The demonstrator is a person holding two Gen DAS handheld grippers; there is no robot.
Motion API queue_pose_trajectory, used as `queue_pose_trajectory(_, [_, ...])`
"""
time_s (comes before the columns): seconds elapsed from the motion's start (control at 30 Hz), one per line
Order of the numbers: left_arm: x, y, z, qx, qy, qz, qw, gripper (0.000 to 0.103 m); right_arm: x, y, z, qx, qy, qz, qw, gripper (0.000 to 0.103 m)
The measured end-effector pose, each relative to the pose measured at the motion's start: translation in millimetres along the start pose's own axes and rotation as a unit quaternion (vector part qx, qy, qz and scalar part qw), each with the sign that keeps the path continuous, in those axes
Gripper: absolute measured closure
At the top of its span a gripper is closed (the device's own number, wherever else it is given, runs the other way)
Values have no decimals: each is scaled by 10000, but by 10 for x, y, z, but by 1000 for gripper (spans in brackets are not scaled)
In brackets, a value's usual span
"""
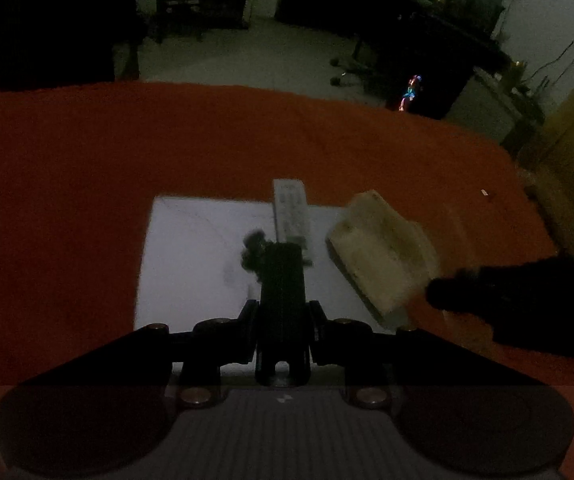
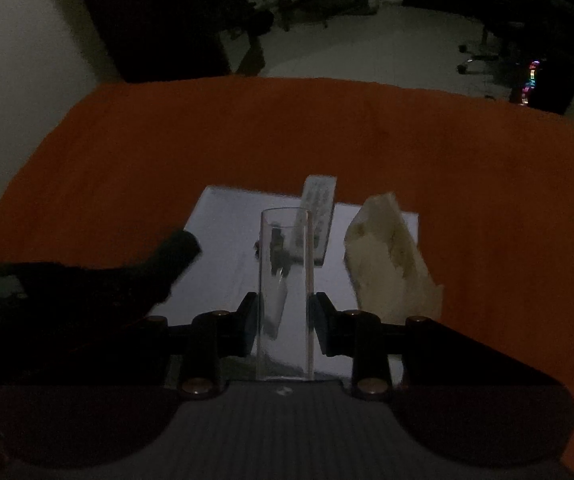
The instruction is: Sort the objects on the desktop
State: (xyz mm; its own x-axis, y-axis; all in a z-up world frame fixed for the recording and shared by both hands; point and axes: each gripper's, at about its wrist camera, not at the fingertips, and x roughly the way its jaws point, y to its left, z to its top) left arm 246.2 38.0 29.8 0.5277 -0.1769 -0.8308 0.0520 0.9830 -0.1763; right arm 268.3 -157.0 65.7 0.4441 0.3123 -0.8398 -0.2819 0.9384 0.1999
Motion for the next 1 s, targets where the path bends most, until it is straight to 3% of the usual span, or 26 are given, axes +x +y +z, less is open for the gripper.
queue_pose_trajectory(0.13, [-79, -33, -333, 193, 42, 104, 9998, 82, -71, 39, -285, -37, 76, 172, 9998, 71])
queue_pose_trajectory(0.23, [-64, -53, -532, 278, 419, -88, 9987, 82, -101, 76, -511, -57, 166, 234, 9996, 71])
queue_pose_trajectory(0.57, [-209, -341, -1287, 671, 806, -373, 9938, 82, -130, 132, -1193, -19, 504, 331, 9982, 71])
queue_pose_trajectory(0.7, [4, -333, -1468, 681, 1272, -434, 9886, 82, 22, 154, -1375, -115, 753, 341, 9965, 71])
queue_pose_trajectory(1.0, [301, -218, -1695, 580, 1657, -303, 9840, 82, 417, 115, -1724, -336, 1328, 85, 9905, 71])
